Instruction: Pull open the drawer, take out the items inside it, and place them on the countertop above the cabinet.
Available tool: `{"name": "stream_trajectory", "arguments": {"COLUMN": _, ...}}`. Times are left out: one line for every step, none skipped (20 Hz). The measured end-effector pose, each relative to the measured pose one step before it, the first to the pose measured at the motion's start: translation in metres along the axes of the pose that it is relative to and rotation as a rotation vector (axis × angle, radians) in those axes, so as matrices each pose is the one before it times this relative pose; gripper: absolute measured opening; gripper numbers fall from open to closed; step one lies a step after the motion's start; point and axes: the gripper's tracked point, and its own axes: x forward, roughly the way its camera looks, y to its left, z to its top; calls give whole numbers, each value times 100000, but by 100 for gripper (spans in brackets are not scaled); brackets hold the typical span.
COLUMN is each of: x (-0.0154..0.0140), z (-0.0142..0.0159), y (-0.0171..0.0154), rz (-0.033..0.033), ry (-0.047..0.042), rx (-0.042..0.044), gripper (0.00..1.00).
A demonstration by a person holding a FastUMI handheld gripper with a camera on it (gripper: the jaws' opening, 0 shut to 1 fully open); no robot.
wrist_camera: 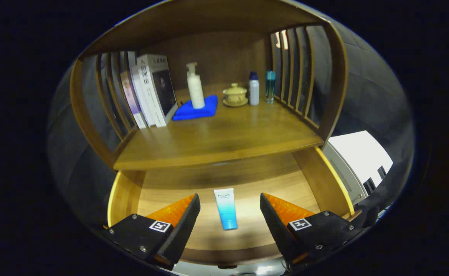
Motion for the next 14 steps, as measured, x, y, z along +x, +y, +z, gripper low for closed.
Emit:
{"name": "stream_trajectory", "arguments": {"x": 1327, "z": -722, "y": 456, "rz": -38, "ry": 4917, "rx": -1768, "gripper": 96}}
{"name": "stream_trajectory", "arguments": {"x": 1571, "z": -794, "y": 469, "rz": 247, "ry": 4822, "rx": -1388, "gripper": 96}}
{"name": "stream_trajectory", "arguments": {"x": 1248, "z": -649, "y": 357, "rz": -55, "ry": 5183, "rx": -725, "gripper": 96}}
{"name": "stream_trajectory", "arguments": {"x": 1200, "z": -674, "y": 416, "rz": 365, "ry": 4174, "rx": -350, "gripper": 96}}
{"name": "stream_trajectory", "arguments": {"x": 805, "z": -438, "y": 129, "rz": -259, "ry": 3890, "rx": 842, "gripper": 96}}
{"name": "stream_trajectory", "arguments": {"x": 782, "z": -501, "y": 265, "rz": 547, "ry": 3505, "rx": 1200, "gripper": 96}}
{"name": "stream_trajectory", "arguments": {"x": 604, "z": -364, "y": 239, "rz": 1030, "ry": 3325, "rx": 1469, "gripper": 95}}
{"name": "stream_trajectory", "arguments": {"x": 697, "z": -367, "y": 62, "rz": 741, "ry": 2481, "rx": 954, "gripper": 95}}
{"name": "stream_trajectory", "arguments": {"x": 496, "z": -169, "y": -242, "rz": -225, "ry": 2081, "rx": 598, "gripper": 94}}
{"name": "stream_trajectory", "arguments": {"x": 557, "z": -179, "y": -221, "rz": -377, "ry": 1491, "rx": 518, "gripper": 93}}
{"name": "stream_trajectory", "arguments": {"x": 391, "z": -451, "y": -265, "rz": -327, "ry": 3468, "rx": 1049, "gripper": 92}}
{"name": "stream_trajectory", "arguments": {"x": 56, "z": -273, "y": -251, "rz": -511, "ry": 1872, "rx": 1409, "gripper": 90}}
{"name": "stream_trajectory", "arguments": {"x": 269, "z": -173, "y": -464, "rz": -854, "ry": 1003, "rx": 1512, "gripper": 89}}
{"name": "stream_trajectory", "arguments": {"x": 127, "z": -171, "y": -188, "rz": -148, "ry": 1512, "rx": 1332, "gripper": 86}}
